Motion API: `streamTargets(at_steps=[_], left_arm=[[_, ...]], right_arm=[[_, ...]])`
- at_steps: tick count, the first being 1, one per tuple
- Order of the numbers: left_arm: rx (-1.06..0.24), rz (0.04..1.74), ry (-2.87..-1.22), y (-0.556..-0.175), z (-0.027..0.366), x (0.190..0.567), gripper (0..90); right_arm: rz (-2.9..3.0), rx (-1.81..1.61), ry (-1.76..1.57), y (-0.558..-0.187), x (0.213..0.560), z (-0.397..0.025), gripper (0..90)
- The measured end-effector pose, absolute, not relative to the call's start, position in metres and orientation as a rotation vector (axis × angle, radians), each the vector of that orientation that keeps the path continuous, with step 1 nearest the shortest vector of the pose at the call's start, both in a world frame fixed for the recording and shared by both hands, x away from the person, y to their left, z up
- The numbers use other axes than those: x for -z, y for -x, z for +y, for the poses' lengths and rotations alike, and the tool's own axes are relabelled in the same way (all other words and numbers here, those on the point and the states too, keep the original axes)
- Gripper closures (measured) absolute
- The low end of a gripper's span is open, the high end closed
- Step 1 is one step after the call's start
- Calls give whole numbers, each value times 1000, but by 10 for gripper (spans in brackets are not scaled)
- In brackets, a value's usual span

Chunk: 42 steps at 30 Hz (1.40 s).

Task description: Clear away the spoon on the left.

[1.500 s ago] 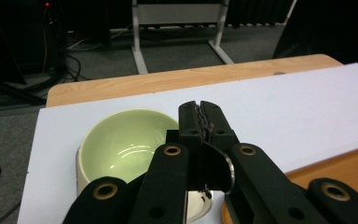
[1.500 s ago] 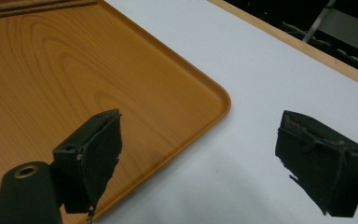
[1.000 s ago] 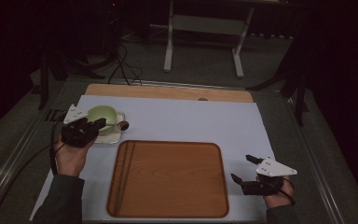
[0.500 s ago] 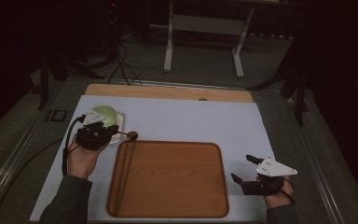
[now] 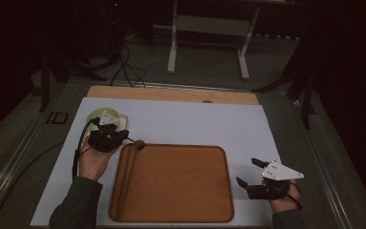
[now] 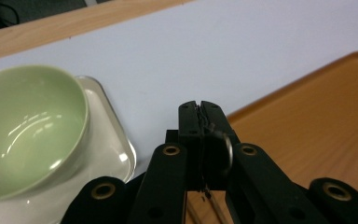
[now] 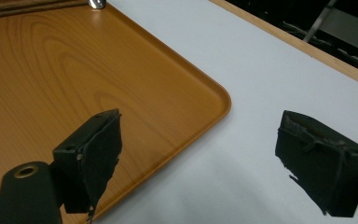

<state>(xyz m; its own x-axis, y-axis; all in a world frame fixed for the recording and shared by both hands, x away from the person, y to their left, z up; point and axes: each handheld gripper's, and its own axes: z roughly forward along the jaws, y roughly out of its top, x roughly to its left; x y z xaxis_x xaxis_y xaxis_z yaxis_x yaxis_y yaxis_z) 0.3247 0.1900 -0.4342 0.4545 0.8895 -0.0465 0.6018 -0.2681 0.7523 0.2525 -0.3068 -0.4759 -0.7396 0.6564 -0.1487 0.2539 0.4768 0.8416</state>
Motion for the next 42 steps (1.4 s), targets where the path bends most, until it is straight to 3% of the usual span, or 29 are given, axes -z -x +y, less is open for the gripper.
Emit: streamTargets(at_steps=[13,21,42], left_arm=[[-612,1182,-1839,-342,169,451,865],[-594,1206,-1718,-351,165,461,858],[-512,1139,-1819,-316,175,436,893]], right_arm=[[2266,-1189,-756,-252,475,-308,141],[2264,-1189,-752,-252,475,-308,141],[2268,-1180,-749,-252,475,-307,141]])
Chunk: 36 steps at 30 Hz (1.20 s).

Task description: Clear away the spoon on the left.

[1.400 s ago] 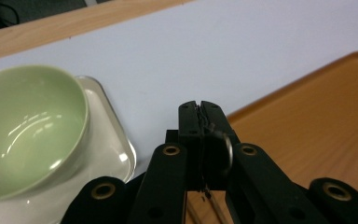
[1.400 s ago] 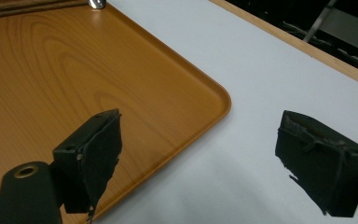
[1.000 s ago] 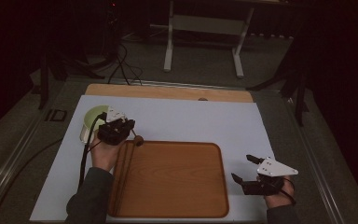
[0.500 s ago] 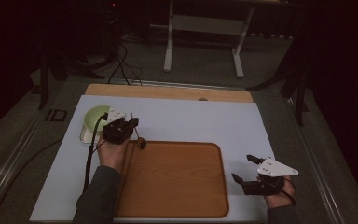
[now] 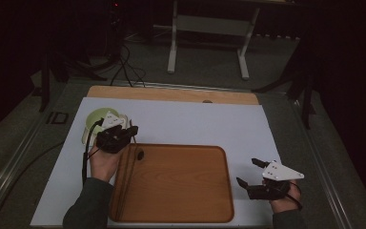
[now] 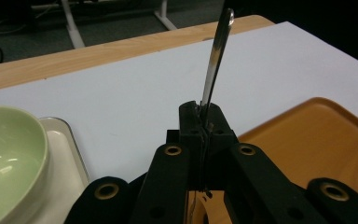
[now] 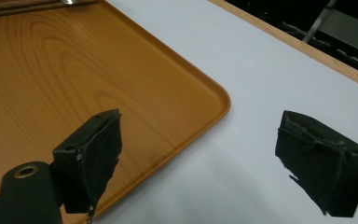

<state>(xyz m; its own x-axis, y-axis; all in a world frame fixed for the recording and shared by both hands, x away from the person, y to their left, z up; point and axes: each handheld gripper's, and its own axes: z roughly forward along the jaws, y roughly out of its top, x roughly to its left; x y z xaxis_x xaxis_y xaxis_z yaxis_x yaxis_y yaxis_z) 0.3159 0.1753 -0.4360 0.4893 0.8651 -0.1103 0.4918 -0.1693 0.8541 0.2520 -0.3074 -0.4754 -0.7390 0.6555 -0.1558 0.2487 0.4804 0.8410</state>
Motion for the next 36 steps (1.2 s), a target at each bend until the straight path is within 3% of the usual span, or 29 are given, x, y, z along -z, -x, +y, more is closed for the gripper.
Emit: streamTargets(at_steps=[21,28,36], left_arm=[[-354,1178,-1901,-283,174,434,890],[-196,1177,-1965,-291,160,454,877],[-164,1196,-2039,-297,148,485,818]], right_arm=[[2271,-1177,-753,-252,476,-307,141],[2275,-1176,-749,-252,476,-307,141],[2273,-1180,-753,-252,476,-307,141]])
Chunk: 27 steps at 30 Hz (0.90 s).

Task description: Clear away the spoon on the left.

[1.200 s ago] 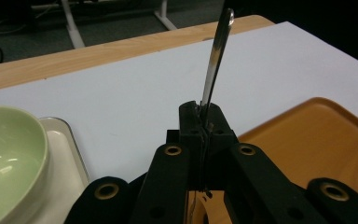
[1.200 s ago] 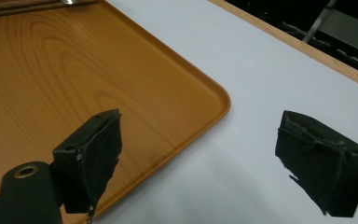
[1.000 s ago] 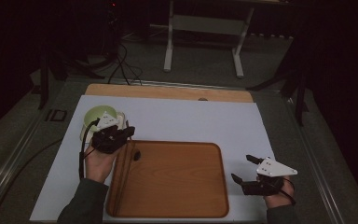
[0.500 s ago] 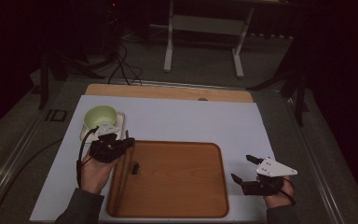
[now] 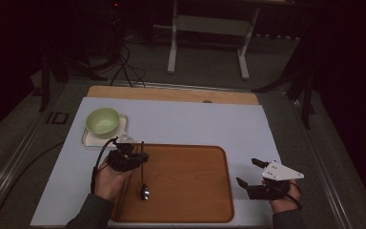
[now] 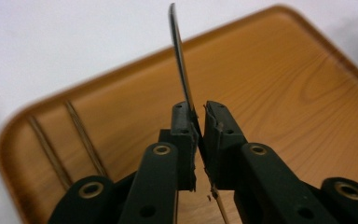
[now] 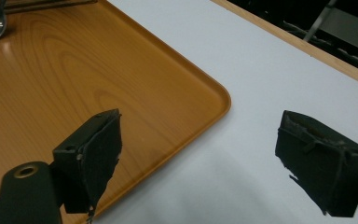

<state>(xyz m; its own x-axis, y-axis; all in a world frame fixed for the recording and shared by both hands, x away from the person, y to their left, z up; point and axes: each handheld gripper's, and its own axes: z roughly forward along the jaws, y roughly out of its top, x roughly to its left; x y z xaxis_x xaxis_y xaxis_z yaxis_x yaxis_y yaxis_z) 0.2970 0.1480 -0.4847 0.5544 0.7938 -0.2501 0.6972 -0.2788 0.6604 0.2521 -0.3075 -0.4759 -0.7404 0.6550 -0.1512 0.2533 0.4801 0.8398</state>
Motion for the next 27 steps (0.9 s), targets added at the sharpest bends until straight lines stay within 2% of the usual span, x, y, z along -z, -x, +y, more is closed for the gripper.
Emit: streamTargets(at_steps=[9,15,27], left_arm=[[-147,1221,-1992,-298,150,499,800],[-167,1280,-2007,-302,154,508,772],[-190,1276,-2056,-302,148,512,747]], right_arm=[[2274,-1179,-752,-252,476,-307,141],[2273,-1178,-753,-252,476,-308,141],[2271,-1180,-749,-251,475,-308,141]])
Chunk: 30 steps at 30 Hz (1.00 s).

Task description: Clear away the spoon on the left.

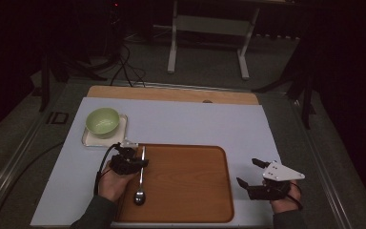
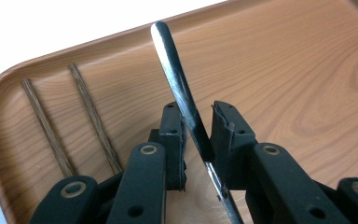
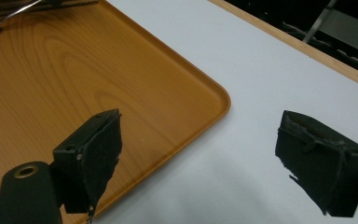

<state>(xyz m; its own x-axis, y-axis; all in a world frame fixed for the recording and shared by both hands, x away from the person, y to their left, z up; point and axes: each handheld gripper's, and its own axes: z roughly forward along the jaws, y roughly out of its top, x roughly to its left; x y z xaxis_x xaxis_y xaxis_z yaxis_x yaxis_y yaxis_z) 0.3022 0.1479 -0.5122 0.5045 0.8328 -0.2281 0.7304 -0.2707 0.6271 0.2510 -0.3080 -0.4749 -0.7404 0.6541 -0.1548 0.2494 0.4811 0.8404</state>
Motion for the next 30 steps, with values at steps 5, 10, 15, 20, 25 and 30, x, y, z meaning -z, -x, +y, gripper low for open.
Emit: streamTargets(at_steps=[5,10,15,20,25,30], left_arm=[[-243,1284,-2102,-302,144,514,697],[-294,1300,-2122,-302,142,515,655],[-327,1292,-2149,-302,140,514,614],[-339,1278,-2143,-303,140,513,558],[-387,1254,-2137,-303,139,512,487],[-433,1215,-2129,-304,138,512,435]], right_arm=[[2271,-1181,-749,-251,475,-308,141],[2273,-1182,-746,-251,475,-308,141],[2273,-1182,-747,-251,475,-308,141],[2273,-1182,-746,-251,475,-308,141],[2274,-1181,-746,-251,475,-308,141],[2276,-1180,-745,-251,475,-308,141]])
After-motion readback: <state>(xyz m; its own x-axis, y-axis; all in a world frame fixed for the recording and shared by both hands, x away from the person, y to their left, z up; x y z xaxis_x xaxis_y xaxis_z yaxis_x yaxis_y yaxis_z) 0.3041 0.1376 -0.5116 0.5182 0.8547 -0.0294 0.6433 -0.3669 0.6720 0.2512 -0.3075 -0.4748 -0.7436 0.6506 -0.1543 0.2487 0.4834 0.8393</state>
